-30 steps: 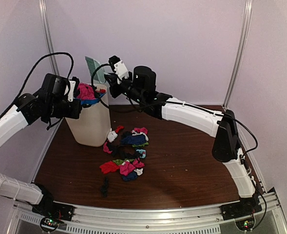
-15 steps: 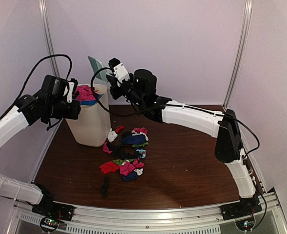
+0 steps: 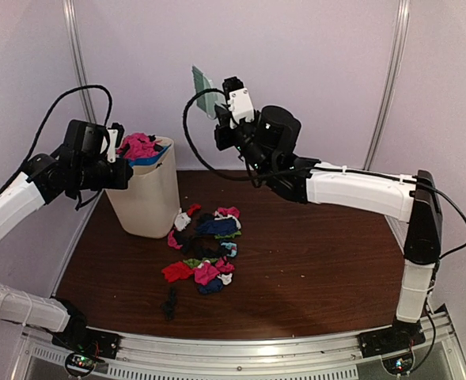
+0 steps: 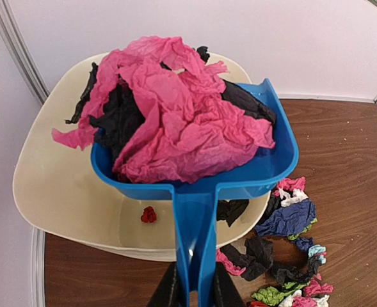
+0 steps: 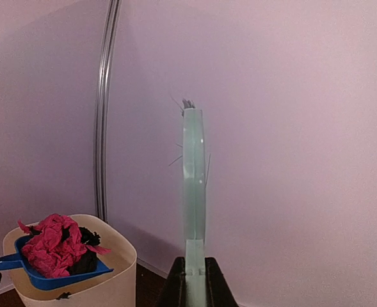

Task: Sweep away the paper scraps from the table
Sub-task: Dump the paper scraps in the dustpan into the trash bin.

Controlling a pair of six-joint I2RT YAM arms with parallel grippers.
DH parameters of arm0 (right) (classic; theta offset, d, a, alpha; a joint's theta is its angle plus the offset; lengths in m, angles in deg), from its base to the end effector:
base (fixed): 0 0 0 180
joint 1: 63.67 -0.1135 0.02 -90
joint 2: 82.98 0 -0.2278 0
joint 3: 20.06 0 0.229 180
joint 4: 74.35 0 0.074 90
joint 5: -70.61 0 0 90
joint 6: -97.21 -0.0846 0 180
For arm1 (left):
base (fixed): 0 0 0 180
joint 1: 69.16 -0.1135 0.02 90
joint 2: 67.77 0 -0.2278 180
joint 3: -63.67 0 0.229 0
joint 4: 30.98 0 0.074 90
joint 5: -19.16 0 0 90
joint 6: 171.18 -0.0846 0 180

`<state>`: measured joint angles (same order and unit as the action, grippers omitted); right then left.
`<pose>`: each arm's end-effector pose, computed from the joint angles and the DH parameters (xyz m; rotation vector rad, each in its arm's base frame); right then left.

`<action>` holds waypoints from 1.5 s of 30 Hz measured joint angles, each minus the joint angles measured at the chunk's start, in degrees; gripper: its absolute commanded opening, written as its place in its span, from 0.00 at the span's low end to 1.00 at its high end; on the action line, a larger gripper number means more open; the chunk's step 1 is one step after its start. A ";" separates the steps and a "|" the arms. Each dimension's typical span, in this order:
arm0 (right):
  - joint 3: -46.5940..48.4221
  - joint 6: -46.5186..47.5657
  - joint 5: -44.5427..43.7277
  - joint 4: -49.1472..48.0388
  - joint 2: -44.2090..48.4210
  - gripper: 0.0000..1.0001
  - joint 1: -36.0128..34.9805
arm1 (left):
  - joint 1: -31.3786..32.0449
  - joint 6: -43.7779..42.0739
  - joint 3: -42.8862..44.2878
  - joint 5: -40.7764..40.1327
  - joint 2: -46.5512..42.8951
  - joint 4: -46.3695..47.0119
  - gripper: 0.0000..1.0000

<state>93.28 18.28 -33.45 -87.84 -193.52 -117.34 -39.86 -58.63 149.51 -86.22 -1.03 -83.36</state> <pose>0.3000 0.3733 0.3818 -0.5125 1.2058 0.4780 0.2521 -0.1157 0.3124 -0.0296 2.1379 -0.2443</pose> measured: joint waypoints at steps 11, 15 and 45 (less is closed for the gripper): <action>-22.73 -6.93 -8.11 -0.26 17.07 0.00 0.39 | -0.02 3.65 -0.37 -0.57 -1.29 1.88 0.00; -30.67 -11.67 -8.83 1.18 22.58 0.00 0.46 | -0.02 5.46 -0.94 -1.03 -2.47 3.19 0.00; -52.70 -29.79 -8.85 13.73 39.87 0.00 0.46 | -0.11 36.96 -1.18 4.48 -4.35 6.67 0.00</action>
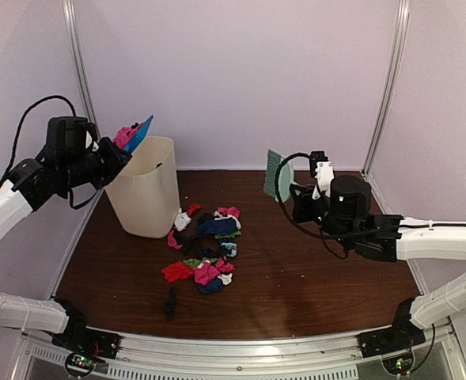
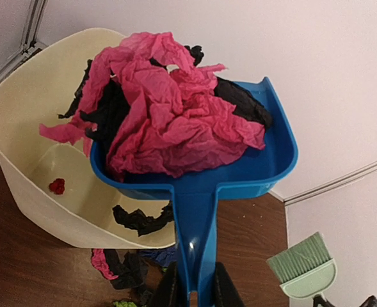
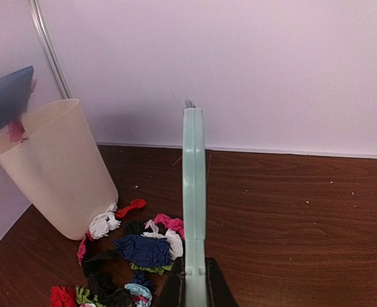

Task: Sweep away the paper scraps from the table
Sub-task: Dump the paper scraps in the dustpan into the trash bin.

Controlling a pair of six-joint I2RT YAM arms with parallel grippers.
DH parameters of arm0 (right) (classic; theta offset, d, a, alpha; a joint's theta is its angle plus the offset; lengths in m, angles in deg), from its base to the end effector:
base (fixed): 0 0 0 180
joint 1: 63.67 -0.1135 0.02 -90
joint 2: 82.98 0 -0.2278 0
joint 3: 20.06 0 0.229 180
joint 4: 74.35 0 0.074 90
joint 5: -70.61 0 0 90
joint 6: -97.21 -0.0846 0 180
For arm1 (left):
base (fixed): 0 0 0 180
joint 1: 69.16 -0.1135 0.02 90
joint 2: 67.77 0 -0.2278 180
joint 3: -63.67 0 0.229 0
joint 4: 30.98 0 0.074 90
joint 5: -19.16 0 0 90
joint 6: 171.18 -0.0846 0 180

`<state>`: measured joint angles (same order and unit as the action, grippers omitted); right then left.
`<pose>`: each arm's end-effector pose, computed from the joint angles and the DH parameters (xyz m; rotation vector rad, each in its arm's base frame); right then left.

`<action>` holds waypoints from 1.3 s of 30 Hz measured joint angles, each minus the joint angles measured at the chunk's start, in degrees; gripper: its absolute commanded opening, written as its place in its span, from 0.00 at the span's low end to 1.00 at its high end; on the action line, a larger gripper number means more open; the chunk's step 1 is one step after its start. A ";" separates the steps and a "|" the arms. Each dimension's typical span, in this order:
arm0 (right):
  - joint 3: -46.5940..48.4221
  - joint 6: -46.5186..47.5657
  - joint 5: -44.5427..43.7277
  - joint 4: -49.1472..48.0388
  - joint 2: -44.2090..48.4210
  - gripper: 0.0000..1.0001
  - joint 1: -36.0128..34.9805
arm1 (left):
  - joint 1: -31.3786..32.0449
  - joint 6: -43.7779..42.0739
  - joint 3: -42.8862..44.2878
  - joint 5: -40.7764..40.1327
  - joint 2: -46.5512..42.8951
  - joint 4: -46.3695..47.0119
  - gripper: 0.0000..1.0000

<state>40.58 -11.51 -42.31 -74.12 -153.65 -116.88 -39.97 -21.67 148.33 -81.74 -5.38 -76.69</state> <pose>0.2178 0.2362 0.2615 -0.2352 1.7543 0.5697 0.2439 -0.1179 0.3397 -0.6637 1.9558 -0.8052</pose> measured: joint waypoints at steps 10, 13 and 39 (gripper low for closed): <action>-0.44 -2.03 -0.04 3.85 2.89 0.00 0.00 | 0.00 12.87 1.62 -0.68 -2.23 2.16 0.00; -0.50 -2.45 -0.07 4.76 3.91 0.00 0.00 | 0.00 15.45 2.80 -0.50 -1.53 2.38 0.00; 3.65 -6.75 22.64 7.72 -0.57 0.00 -0.85 | 0.26 -4.17 7.69 10.40 2.86 12.66 0.00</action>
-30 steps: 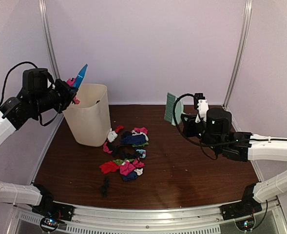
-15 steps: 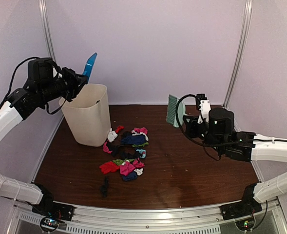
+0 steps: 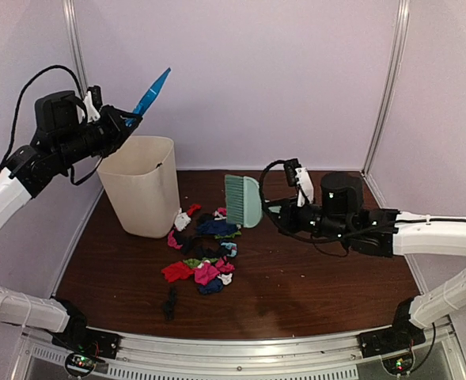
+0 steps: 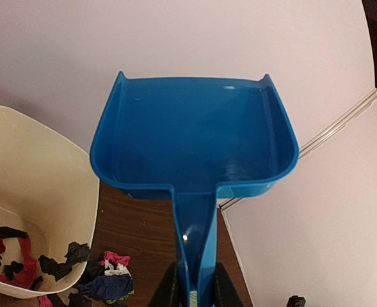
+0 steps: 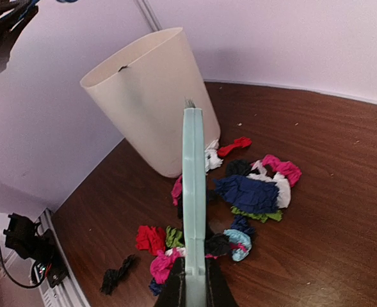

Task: Sweep away the paper scraps from the table
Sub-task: Dump the paper scraps in the dustpan into the trash bin, then sweep the paper scraps at the center of the board.

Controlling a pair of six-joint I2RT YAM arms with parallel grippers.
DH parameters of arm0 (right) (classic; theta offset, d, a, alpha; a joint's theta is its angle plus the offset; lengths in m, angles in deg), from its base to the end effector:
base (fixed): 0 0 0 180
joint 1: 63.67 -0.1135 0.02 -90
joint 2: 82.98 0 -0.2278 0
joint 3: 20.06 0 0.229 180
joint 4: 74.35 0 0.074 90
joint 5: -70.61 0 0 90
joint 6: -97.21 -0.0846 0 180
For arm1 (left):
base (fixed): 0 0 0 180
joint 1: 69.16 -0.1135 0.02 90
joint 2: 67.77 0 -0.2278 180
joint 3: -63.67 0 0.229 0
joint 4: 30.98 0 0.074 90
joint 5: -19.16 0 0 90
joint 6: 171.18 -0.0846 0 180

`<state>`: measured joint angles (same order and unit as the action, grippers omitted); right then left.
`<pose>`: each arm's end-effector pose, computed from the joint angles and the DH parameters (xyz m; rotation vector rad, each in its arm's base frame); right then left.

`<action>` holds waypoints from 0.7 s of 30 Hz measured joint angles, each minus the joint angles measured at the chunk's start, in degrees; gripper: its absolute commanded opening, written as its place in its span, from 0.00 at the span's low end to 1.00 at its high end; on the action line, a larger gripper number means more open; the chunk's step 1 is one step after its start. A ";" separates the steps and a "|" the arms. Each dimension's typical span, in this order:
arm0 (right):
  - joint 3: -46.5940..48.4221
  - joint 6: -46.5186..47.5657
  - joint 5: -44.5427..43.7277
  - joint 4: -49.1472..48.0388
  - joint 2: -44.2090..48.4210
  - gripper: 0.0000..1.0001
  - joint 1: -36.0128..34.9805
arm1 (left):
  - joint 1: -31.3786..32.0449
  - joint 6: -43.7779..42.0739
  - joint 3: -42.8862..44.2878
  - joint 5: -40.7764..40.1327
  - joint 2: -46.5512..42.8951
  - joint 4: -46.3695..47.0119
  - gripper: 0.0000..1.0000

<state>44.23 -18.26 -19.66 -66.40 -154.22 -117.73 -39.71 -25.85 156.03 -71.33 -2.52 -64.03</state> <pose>0.1924 0.2648 0.2607 -0.4764 1.8838 0.9519 0.2496 -0.1401 0.4083 -0.4096 1.7518 -1.0875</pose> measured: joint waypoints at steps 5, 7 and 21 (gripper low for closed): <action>2.23 -2.58 6.99 -0.22 -7.65 0.00 -4.04 | 1.14 -8.31 -3.26 1.14 -1.31 0.22 0.00; 3.48 -3.32 8.41 -0.22 -10.91 0.00 -6.14 | 1.88 -10.91 -4.76 1.14 -1.86 0.07 0.00; 3.67 -4.76 6.21 0.22 -17.92 0.00 -9.51 | 6.78 -19.65 -8.83 -0.17 -2.60 0.00 0.00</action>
<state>47.90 -23.03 -13.46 -66.18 -172.15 -127.24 -32.93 -45.49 147.19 -71.51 -5.12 -64.03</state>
